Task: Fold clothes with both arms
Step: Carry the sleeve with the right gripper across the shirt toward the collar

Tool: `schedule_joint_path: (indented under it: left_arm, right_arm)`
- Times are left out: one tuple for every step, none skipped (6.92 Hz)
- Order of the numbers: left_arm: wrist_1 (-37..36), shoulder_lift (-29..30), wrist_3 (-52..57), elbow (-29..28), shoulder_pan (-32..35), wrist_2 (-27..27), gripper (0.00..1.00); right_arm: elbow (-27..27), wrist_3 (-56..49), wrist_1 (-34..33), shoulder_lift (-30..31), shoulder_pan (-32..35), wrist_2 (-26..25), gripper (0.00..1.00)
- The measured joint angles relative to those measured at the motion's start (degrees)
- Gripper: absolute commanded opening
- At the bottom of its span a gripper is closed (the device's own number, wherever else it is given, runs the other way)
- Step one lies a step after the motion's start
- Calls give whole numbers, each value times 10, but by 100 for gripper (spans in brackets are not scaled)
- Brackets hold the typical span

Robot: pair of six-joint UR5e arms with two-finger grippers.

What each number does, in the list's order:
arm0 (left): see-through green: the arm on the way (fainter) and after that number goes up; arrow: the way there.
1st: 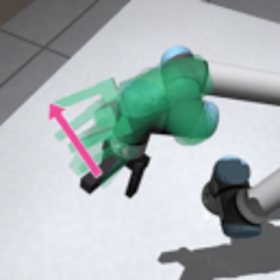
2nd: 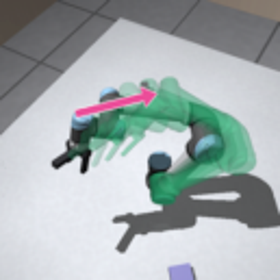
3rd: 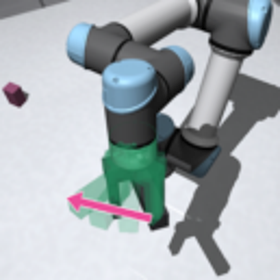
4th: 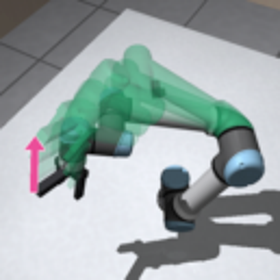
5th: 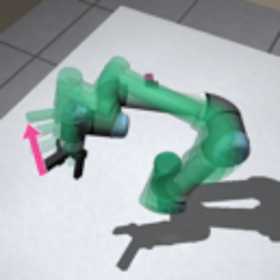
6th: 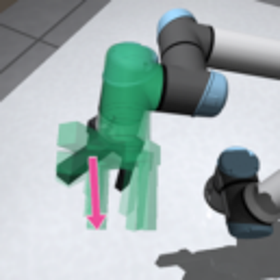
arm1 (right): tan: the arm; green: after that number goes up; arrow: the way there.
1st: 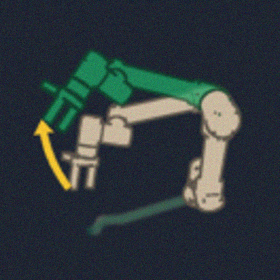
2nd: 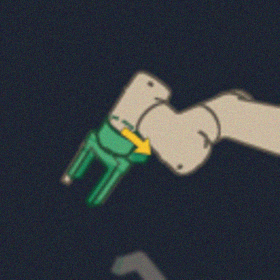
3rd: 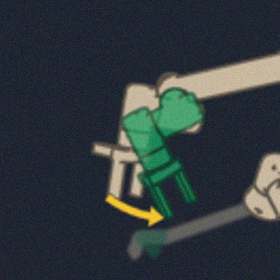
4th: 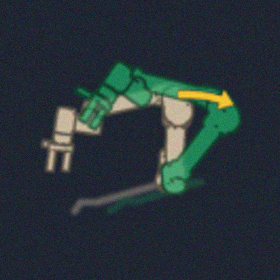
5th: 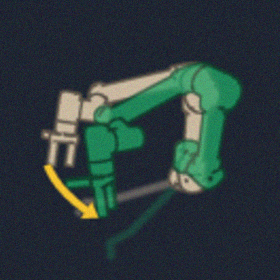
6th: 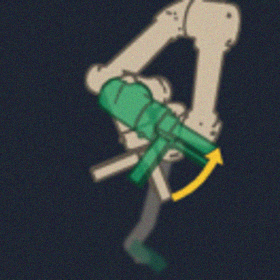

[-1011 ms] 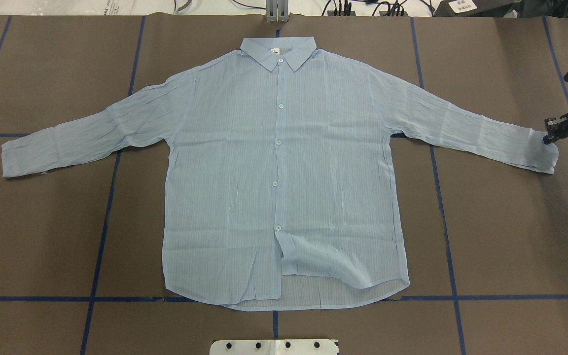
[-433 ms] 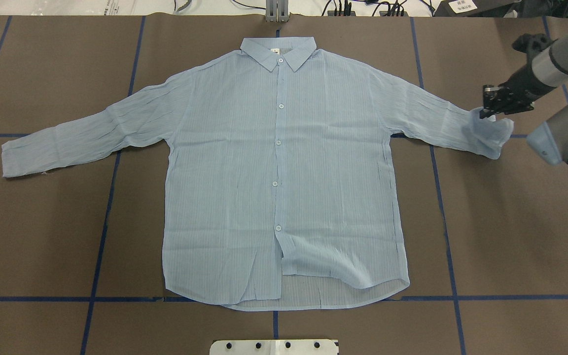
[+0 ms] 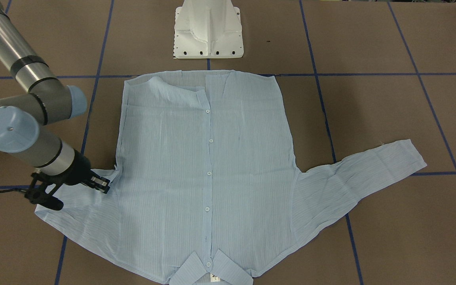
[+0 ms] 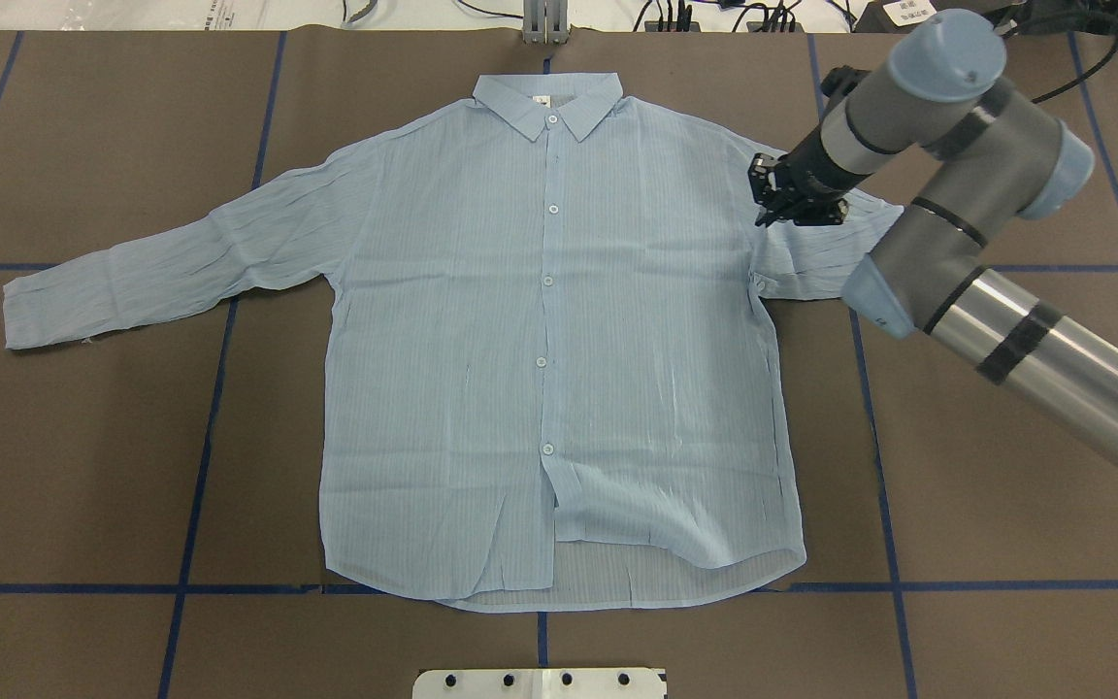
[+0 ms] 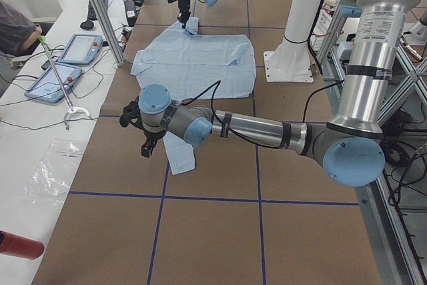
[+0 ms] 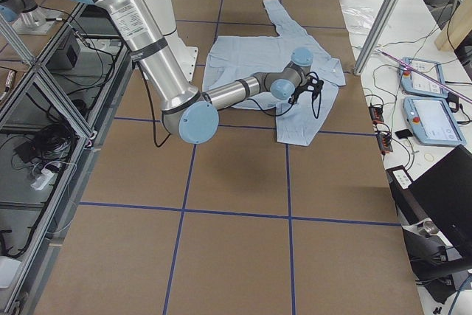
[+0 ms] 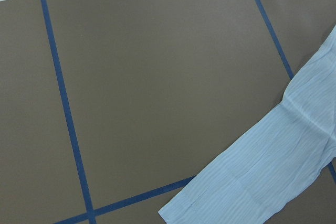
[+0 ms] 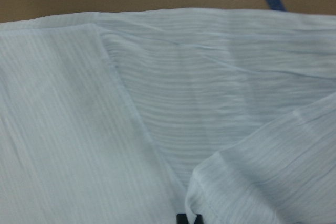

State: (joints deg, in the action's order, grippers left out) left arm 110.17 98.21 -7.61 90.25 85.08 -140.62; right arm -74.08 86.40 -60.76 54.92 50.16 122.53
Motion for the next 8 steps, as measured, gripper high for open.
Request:
schedule_joint_path:
  left_arm:
    - [0, -2, 0, 0, 0, -2, 99]
    - [1, -4, 0, -1, 0, -7, 99]
    - [2, -5, 1, -1, 0, -9, 99]
    - [4, -5, 0, -1, 0, -10, 99]
    - [7, -6, 0, -1, -1, -10, 99]
    - [11, -6, 0, -2, -1, -10, 99]
    - [12, -6, 0, -2, -1, -10, 99]
    - [13, -7, 0, -2, -1, -10, 99]
  right_arm:
    - [37, 64, 0, -61, -29, -48, 0]
    - [88, 106, 2, -126, -53, -88, 0]
    - [132, 137, 4, -183, -70, -119, 0]
    - [170, 156, 6, -232, -87, -148, 0]
    - [209, 169, 21, -272, -108, -179, 0]
    - [235, 174, 43, -292, -124, -202, 0]
    - [246, 177, 54, -299, -132, -214, 13]
    - [252, 183, 58, -304, -137, -222, 58]
